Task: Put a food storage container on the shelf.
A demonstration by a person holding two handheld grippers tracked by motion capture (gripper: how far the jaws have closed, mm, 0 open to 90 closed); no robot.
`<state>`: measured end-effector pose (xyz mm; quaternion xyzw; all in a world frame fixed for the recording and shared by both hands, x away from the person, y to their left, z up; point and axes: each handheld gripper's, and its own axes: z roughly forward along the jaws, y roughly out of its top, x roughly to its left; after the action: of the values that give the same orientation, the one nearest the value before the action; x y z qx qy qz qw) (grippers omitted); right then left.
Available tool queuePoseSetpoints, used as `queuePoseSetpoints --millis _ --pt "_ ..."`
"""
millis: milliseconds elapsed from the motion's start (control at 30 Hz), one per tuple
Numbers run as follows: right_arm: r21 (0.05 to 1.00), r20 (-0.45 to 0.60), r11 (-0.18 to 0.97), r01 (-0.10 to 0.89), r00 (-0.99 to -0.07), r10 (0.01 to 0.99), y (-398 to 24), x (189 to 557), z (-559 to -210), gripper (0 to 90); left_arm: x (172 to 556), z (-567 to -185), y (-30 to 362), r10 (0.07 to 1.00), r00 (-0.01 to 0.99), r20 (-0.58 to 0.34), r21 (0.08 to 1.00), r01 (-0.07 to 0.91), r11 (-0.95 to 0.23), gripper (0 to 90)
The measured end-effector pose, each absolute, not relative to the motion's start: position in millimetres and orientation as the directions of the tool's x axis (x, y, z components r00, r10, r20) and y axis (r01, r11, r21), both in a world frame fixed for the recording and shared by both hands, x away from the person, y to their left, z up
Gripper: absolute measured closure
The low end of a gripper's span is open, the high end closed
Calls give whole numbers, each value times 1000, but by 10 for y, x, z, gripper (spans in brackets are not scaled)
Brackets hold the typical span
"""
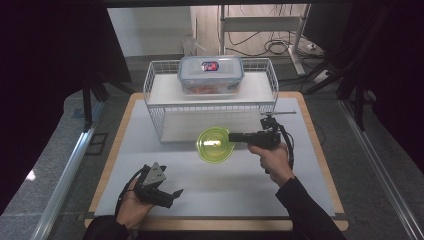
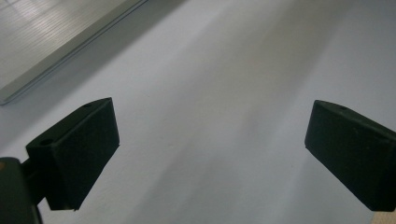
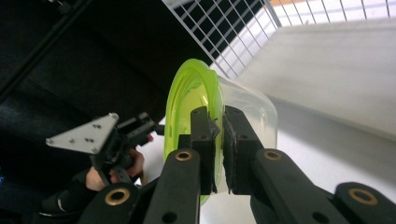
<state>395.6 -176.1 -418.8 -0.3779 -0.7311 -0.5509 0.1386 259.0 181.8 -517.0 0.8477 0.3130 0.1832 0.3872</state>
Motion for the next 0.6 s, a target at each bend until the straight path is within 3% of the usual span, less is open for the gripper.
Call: queuePoseSetpoints --millis 600 --pt "714 617 79 696 -678 400 -1782 3987 -4068 848 2592 -5172 1817 671 739 67 770 389 -505 28"
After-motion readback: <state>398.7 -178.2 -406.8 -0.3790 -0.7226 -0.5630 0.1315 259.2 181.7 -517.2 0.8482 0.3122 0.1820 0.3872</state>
